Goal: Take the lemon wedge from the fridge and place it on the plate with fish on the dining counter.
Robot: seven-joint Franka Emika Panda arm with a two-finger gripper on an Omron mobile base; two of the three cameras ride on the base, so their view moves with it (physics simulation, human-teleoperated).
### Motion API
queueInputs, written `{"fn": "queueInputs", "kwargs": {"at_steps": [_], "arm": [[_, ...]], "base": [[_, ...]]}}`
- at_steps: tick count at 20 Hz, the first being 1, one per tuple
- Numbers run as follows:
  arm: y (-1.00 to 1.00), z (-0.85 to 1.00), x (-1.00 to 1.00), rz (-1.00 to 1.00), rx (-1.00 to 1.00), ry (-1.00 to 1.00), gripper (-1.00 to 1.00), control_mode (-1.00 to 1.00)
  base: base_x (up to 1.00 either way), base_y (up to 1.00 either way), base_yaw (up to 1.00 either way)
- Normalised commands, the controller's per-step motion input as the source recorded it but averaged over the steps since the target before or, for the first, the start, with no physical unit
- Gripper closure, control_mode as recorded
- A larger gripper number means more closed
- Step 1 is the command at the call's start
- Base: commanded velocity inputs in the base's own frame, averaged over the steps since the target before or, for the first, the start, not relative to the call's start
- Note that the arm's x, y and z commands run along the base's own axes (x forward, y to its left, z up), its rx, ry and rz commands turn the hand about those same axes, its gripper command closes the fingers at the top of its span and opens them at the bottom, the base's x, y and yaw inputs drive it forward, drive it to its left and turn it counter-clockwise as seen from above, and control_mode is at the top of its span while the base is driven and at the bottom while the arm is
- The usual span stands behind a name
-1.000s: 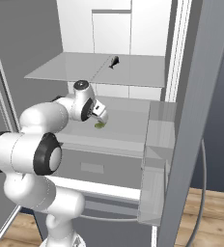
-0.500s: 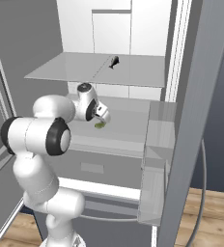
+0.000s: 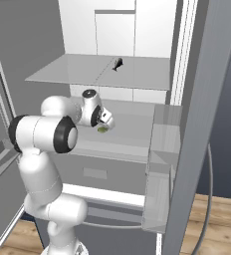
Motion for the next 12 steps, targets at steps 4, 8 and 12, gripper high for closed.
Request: {"fn": "queueInputs", "kwargs": {"at_steps": [4, 8, 12], "arm": [[0.00, -0.19, 0.34, 0.00, 0.00, 0.00, -1.00, -1.00], [0.00, -0.37, 0.04, 0.00, 0.00, 0.05, -1.00, -1.00], [0.00, -0.40, 0.00, 0.00, 0.00, 0.06, -1.00, -1.00]], "base": [[0.00, 0.00, 0.00], [0.00, 0.00, 0.00], [0.00, 0.00, 0.00]]}}
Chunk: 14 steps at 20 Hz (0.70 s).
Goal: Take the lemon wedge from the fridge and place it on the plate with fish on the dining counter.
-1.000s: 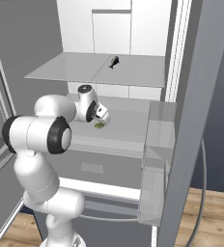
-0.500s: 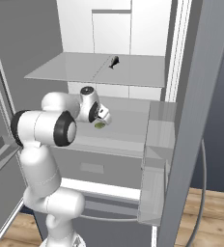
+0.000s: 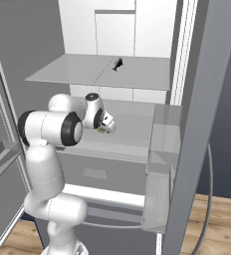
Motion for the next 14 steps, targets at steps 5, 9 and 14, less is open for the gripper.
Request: {"fn": "queueInputs", "kwargs": {"at_steps": [5, 9, 14], "arm": [[0.00, -0.36, 0.08, 0.00, 0.00, 0.03, -1.00, -1.00], [0.00, -0.29, 0.17, 0.00, 0.00, 0.00, 1.00, -1.00], [0.00, -0.07, 0.13, 0.00, 0.00, 0.00, 1.00, -1.00]], "base": [[0.00, 0.00, 0.00], [0.00, 0.00, 0.00], [0.00, 0.00, 0.00]]}}
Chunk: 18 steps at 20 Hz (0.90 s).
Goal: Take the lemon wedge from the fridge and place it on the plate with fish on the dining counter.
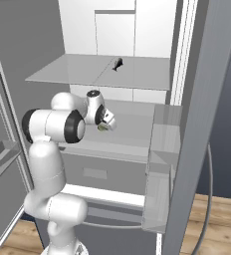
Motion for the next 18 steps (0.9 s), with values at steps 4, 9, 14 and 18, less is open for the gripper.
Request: {"fn": "queueInputs", "kwargs": {"at_steps": [4, 9, 14, 18], "arm": [[0.00, 0.00, 0.00, 0.00, 0.00, 0.00, 1.00, -1.00], [0.00, 0.11, -0.27, -0.03, 0.00, -0.01, 1.00, -1.00], [0.00, 0.78, -0.92, -0.04, 0.00, -0.06, 1.00, -1.00], [0.00, 0.76, -1.00, -0.05, 0.00, 0.00, 1.00, -1.00]], "base": [[0.00, 0.00, 0.00], [0.00, 0.00, 0.00], [0.00, 0.00, 0.00], [0.00, 0.00, 0.00]]}}
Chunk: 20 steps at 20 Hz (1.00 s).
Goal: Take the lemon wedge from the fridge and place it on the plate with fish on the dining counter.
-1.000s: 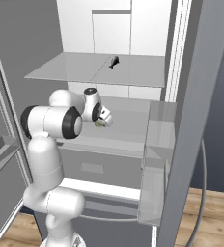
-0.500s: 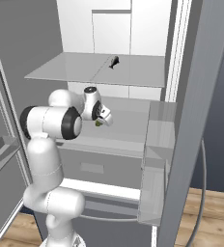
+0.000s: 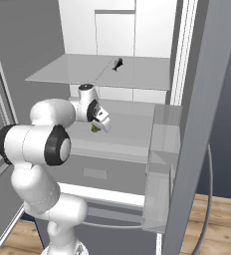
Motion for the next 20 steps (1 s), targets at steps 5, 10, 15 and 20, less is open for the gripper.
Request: {"fn": "queueInputs", "kwargs": {"at_steps": [5, 10, 15, 20], "arm": [[-0.02, 0.19, -1.00, -0.03, 0.00, 0.00, 1.00, -1.00], [-0.23, 0.04, -1.00, 0.00, 0.01, -0.10, 1.00, -1.00], [-0.18, 0.85, -1.00, 0.00, 0.08, -0.21, 1.00, -1.00], [0.03, 1.00, -0.89, 0.00, 0.01, -0.28, 1.00, -1.00]], "base": [[0.00, 0.00, 0.00], [0.00, 0.00, 0.00], [0.00, 0.00, 0.00], [0.00, 0.00, 0.00]]}}
